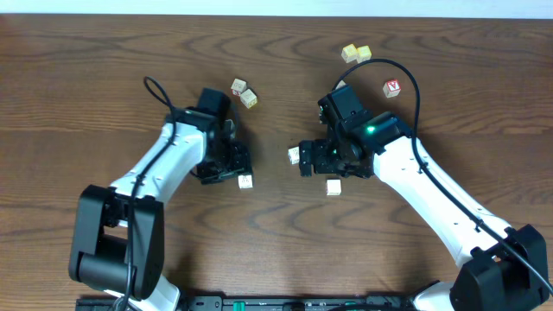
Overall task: Lift 4 blocks
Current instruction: 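Lower the left gripper and grasp the soccer-ball block, then carry the soccer-ball block rightward to table center and release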
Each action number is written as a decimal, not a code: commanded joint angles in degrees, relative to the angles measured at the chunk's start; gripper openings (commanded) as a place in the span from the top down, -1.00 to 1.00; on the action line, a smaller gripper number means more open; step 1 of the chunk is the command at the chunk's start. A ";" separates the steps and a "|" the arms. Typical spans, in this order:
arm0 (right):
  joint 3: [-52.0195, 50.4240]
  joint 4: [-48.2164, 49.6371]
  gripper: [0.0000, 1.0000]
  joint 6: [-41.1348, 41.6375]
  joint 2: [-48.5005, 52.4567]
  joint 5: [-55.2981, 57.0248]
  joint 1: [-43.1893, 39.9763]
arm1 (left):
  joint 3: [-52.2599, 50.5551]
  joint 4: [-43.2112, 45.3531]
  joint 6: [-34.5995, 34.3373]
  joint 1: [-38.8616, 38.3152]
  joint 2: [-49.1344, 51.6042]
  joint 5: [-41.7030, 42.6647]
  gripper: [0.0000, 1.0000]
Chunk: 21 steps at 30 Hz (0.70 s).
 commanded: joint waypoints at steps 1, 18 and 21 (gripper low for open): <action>0.94 -0.31 -0.99 1.01 -0.07 2.12 0.17 | -2.27 3.13 -3.34 -2.43 0.31 -6.03 -0.39; 0.90 -1.46 -0.99 0.98 -0.07 3.54 0.20 | -2.71 6.32 -4.39 -7.98 5.46 -7.96 -0.18; 0.87 -1.64 -0.99 0.98 -0.07 3.56 0.20 | -2.71 6.75 -4.35 -7.98 5.68 -8.00 0.01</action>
